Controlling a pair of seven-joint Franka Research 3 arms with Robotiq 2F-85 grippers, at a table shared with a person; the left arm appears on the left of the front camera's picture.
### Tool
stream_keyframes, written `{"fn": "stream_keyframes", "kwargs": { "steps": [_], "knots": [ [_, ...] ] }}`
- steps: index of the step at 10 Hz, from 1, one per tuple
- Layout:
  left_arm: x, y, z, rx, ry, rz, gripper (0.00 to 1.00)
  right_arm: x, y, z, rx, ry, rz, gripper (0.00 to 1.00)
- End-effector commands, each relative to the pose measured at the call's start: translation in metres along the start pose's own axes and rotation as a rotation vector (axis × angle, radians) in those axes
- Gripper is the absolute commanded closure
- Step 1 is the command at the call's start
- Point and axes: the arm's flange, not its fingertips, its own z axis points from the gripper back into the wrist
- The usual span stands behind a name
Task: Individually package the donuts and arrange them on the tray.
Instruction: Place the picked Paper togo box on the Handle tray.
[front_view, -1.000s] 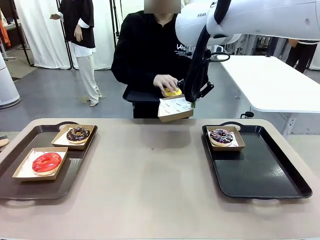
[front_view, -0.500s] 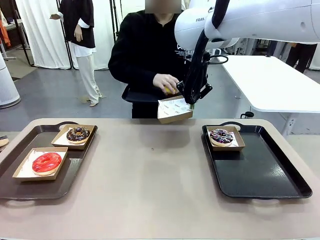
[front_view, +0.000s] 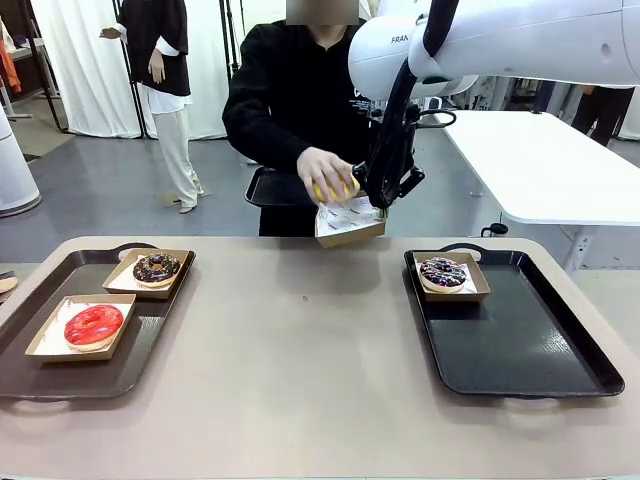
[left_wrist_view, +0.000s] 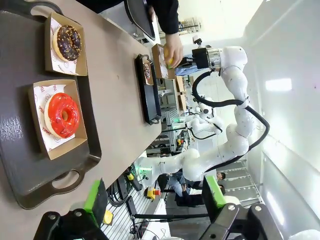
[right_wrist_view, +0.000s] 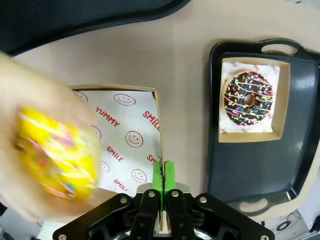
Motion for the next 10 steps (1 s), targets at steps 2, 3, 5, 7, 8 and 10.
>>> {"fn": "stream_keyframes", "kwargs": {
  "steps": [2, 3, 5, 7, 8, 10],
  "knots": [
    [-0.0014, -0.0007, 0.0013, -0.007, -0.001, -0.001, 0.00, -0.0010, -0.0010, 0.0017, 0.000, 0.004, -0.017, 1.00],
    [-0.0014, -0.0007, 0.0013, -0.007, -0.001, -0.001, 0.00, -0.0010, -0.0010, 0.0017, 0.000, 0.004, -0.017, 1.00],
    [-0.0014, -0.0007, 0.0013, -0.007, -0.001, -0.001, 0.00, -0.0010, -0.0010, 0.0017, 0.000, 0.004, -0.017, 1.00],
    [-0.0014, -0.0007, 0.0013, -0.007, -0.001, -0.001, 0.00, -0.0010, -0.0010, 0.0017, 0.000, 0.004, -0.017, 1.00],
    [-0.0014, -0.0007, 0.0013, -0.007, -0.001, -0.001, 0.00, -0.0010, -0.0010, 0.0017, 0.000, 0.004, -0.017, 1.00],
    [-0.0014, -0.0007, 0.0013, -0.007, -0.001, -0.001, 0.00, -0.0010, -0.0010, 0.0017, 0.000, 0.004, -0.017, 1.00]
  ]
}}
